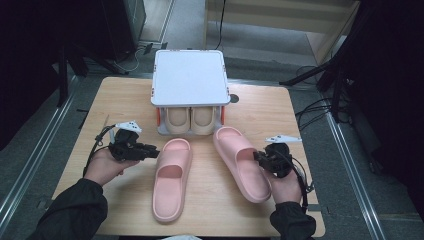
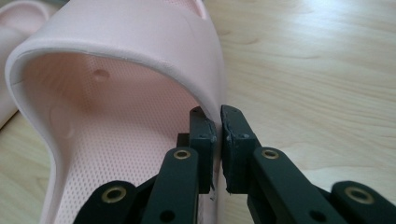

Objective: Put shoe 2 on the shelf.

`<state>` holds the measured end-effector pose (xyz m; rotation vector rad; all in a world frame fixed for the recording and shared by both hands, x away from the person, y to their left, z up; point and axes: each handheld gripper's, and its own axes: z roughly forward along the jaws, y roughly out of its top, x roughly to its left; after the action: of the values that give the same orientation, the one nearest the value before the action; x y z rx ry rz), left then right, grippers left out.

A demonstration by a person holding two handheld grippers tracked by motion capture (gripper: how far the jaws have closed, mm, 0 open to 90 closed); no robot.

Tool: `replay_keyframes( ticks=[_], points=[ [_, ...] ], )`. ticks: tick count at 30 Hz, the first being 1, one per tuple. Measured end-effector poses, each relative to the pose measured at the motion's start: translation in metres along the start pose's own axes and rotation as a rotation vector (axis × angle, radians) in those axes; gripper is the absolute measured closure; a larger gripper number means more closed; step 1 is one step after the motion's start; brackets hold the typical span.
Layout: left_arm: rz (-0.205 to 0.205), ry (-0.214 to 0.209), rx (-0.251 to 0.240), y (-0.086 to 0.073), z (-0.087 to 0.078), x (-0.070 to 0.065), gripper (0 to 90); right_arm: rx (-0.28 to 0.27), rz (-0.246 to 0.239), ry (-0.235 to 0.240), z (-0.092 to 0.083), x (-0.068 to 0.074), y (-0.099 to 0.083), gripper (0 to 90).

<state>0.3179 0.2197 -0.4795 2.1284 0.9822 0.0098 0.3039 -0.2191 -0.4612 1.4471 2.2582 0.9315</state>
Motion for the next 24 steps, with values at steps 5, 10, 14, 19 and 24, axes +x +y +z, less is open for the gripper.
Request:
replay_keyframes(
  ticks=[5,10,14,19,24],
  points=[
    [0.025,0.006,0.017,-0.001,0.005,0.000,69.2,0.032,-0.041,0.017,0.011,0.015,-0.002,84.9],
    [0.022,0.009,0.022,-0.002,0.005,0.002,68.2,0.069,-0.070,0.021,0.025,0.024,-0.003,84.3],
    [0.030,0.009,0.023,-0.003,0.007,0.002,68.2,0.086,-0.082,0.026,0.036,0.029,-0.003,83.9],
    [0.029,0.012,0.026,-0.003,0.008,0.003,68.2,0.096,-0.105,0.032,0.044,0.039,-0.003,83.8],
    [0.019,0.019,0.045,-0.006,0.009,0.005,67.9,0.092,-0.139,0.046,0.048,0.051,-0.003,82.0]
  ],
)
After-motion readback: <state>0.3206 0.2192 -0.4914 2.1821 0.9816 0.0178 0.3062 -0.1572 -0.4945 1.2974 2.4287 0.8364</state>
